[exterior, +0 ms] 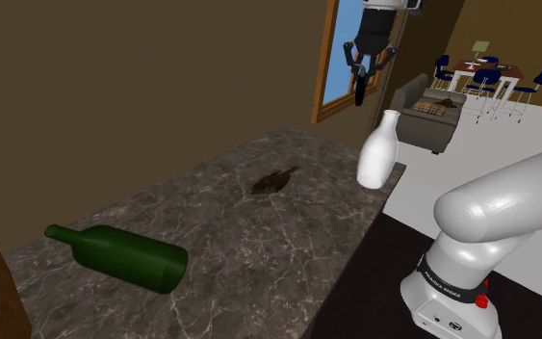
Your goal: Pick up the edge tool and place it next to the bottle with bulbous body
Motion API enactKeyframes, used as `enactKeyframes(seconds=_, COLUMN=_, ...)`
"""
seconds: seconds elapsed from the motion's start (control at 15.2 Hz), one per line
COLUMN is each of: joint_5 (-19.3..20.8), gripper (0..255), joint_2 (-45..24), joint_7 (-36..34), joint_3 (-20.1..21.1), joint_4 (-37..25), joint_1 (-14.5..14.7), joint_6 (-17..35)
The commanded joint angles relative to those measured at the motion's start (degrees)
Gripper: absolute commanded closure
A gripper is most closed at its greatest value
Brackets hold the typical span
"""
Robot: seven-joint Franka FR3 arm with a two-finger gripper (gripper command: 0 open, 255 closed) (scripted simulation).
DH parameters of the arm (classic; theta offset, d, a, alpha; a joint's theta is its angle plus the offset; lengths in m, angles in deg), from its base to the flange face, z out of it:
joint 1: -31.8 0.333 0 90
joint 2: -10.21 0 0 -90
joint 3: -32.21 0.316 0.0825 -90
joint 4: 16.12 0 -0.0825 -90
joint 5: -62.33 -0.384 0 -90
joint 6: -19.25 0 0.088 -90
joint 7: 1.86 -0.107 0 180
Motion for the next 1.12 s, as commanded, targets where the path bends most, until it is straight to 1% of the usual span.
enactKeyframes(seconds=0.0, joint_5=0.9, gripper=255, joint_2=0.1, joint_7=2.7, joint_3=-2.0, joint_4=0.4, joint_1=-0.8, joint_6=0.2)
enactKeyframes(seconds=0.46, joint_5=4.0, gripper=255, joint_2=-2.4, joint_7=12.4, joint_3=-9.5, joint_4=-1.5, joint_1=-3.7, joint_6=0.5)
enactKeyframes(seconds=0.86, joint_5=5.9, gripper=255, joint_2=-6.9, joint_7=20.7, joint_3=-15.6, joint_4=-5.6, joint_1=-6.1, joint_6=0.9)
enactKeyframes(seconds=0.92, joint_5=6.0, gripper=255, joint_2=-7.6, joint_7=21.8, joint_3=-16.5, joint_4=-6.3, joint_1=-6.5, joint_6=1.0)
enactKeyframes(seconds=1.06, joint_5=6.1, gripper=255, joint_2=-7.2, joint_7=21.8, joint_3=-16.5, joint_4=-4.4, joint_1=-6.5, joint_6=2.5)
